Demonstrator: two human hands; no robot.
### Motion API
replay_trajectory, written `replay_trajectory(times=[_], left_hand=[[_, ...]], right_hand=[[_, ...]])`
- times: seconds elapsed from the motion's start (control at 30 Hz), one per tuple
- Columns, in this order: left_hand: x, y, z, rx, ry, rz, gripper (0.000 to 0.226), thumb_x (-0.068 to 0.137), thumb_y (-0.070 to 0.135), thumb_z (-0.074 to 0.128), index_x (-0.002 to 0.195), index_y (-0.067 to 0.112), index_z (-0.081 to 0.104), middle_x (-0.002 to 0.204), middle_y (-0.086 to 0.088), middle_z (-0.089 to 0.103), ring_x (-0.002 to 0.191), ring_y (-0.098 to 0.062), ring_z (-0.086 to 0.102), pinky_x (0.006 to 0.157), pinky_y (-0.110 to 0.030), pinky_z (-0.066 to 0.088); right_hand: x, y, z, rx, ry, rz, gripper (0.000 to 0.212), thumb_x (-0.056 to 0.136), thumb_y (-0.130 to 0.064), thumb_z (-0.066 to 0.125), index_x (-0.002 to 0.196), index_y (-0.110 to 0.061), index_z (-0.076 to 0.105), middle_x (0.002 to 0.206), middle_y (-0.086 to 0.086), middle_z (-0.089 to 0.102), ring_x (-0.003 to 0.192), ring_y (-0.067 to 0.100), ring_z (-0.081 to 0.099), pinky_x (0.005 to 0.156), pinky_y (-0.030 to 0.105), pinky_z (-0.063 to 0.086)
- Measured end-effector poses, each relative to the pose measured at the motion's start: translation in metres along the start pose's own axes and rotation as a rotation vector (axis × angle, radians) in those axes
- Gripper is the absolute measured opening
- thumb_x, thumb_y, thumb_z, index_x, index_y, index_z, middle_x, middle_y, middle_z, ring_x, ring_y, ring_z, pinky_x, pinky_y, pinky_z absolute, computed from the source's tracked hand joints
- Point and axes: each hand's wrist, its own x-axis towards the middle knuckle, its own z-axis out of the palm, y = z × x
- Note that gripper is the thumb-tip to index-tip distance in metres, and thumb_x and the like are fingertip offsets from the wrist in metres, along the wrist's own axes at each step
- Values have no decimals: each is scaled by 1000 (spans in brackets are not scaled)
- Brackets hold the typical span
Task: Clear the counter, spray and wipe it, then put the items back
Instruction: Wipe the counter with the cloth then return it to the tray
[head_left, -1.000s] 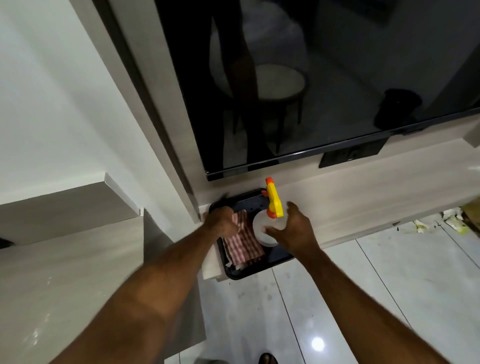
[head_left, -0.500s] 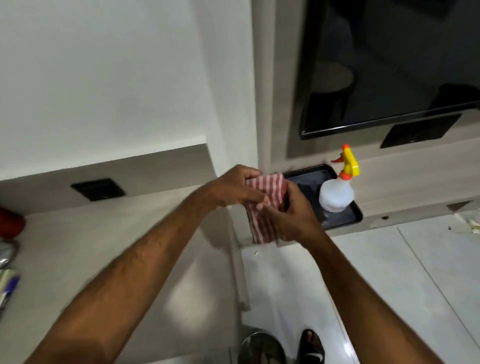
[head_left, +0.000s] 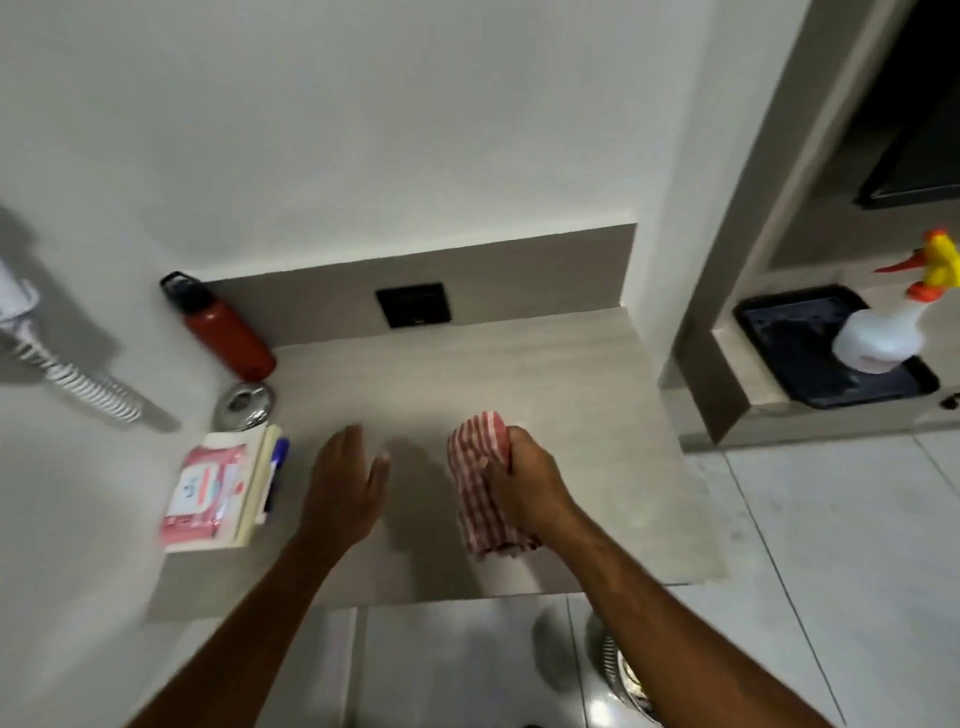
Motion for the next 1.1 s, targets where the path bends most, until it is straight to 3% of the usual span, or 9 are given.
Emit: replay_trajectory(times=[0.17, 0.27, 0.33, 0.43, 0.57, 0.7, 0.87, 1.0, 1.1], left_hand=[[-46, -99, 19, 146, -136, -8, 90, 98, 55, 7, 128, -20, 47, 132, -42, 47, 125, -56, 45, 105, -63, 35], [-54, -107, 37, 124, -196, 42, 76, 99, 48, 17, 133, -13, 47, 139, -36, 44, 133, -51, 39, 110, -62, 29], [-57, -105, 51, 172, -210, 54, 64, 96, 38, 26, 135, -8, 46, 144, -31, 42, 138, -46, 33, 114, -61, 23], [-59, -106, 64, 224, -209, 38, 62, 95, 37, 25, 142, 1, 40, 152, -22, 35, 146, -35, 23, 120, -54, 10], [-56, -118, 74, 230, -207, 48, 62, 95, 37, 25, 145, 2, 36, 155, -20, 32, 147, -33, 20, 120, -54, 13], [-55, -123, 80, 182, -162, 99, 59, 95, 33, 28, 143, 0, 40, 153, -22, 34, 146, -35, 23, 119, -56, 16], [-56, -126, 81, 159, -142, 117, 62, 95, 35, 24, 144, -1, 37, 154, -23, 30, 146, -36, 21, 118, -57, 15], [-57, -120, 78, 161, -151, 118, 63, 94, 35, 25, 144, -2, 36, 154, -24, 30, 146, -37, 21, 117, -58, 19], [-59, -120, 80, 197, -136, 124, 64, 94, 36, 25, 146, -2, 33, 155, -25, 27, 147, -37, 17, 118, -58, 15]], right_hand=[[1, -25, 90, 32, -77, 68, 45, 95, -16, 50, 138, -14, 40, 136, 10, 55, 120, 25, 55, 101, 33, 47], [5, -19, 126, -429, 48, -110, 70, 88, -13, 61, 148, -10, 25, 148, 14, 36, 134, 34, 38, 113, 41, 35], [5, -7, 151, -602, 11, -304, 62, 95, -27, 47, 150, -8, 26, 152, 17, 33, 140, 37, 31, 119, 46, 23], [6, 21, 186, -750, -51, -335, 67, 99, -37, 25, 156, -5, 12, 163, 22, 14, 151, 41, 4, 122, 54, 3], [44, 31, 208, -768, 49, -322, 73, 95, -38, 29, 156, -3, 7, 164, 23, 9, 152, 40, -3, 122, 55, 8], [100, 6, 208, -786, 62, -256, 79, 91, -36, 34, 156, -6, 2, 164, 23, 4, 151, 43, -6, 121, 56, 2], [10, 52, 193, -828, -41, -565, 78, 91, -37, 38, 158, -11, 5, 165, 18, 6, 153, 38, -1, 123, 53, 9], [-17, 110, 127, -820, -100, -679, 74, 94, -35, 40, 158, -18, 8, 166, 9, 10, 154, 31, 5, 123, 48, 16], [51, 99, 87, -919, 69, -505, 68, 95, -35, 34, 157, -13, 16, 163, 16, 22, 152, 34, 11, 121, 49, 18]])
